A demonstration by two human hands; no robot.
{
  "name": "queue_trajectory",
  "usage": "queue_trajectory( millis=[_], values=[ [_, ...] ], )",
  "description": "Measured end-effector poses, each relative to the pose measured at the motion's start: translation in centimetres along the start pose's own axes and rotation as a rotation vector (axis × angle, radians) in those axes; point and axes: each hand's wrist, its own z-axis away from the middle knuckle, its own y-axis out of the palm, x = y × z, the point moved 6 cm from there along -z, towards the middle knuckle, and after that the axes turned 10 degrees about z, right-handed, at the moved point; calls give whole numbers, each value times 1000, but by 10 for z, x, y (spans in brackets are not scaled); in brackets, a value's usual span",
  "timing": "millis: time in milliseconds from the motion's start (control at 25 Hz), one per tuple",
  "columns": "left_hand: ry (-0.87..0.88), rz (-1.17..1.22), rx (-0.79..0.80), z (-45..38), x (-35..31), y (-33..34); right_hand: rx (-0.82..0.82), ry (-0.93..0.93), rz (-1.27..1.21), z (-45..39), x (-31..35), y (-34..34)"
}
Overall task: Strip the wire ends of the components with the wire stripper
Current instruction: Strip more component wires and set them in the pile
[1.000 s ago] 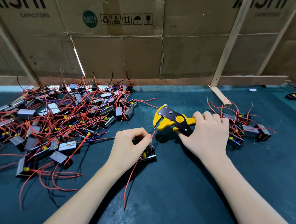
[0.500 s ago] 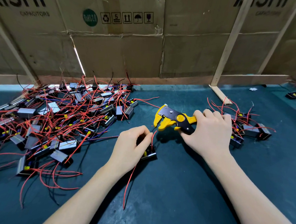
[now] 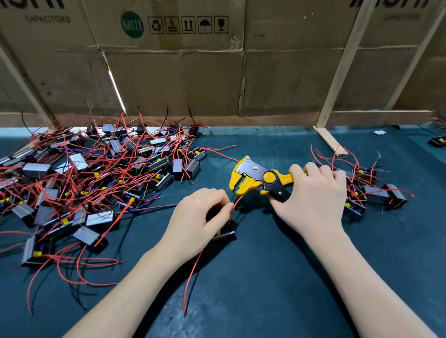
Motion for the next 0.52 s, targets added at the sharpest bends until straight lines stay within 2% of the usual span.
queue_trajectory(
  millis=[240,520],
  values=[
    [-1,-6,-2,0,-1,0,7,-25,-6,-1,-1,-1],
    [-1,-3,-15,1,-2,-2,131,-51,-30,-2,2,1]
  ],
)
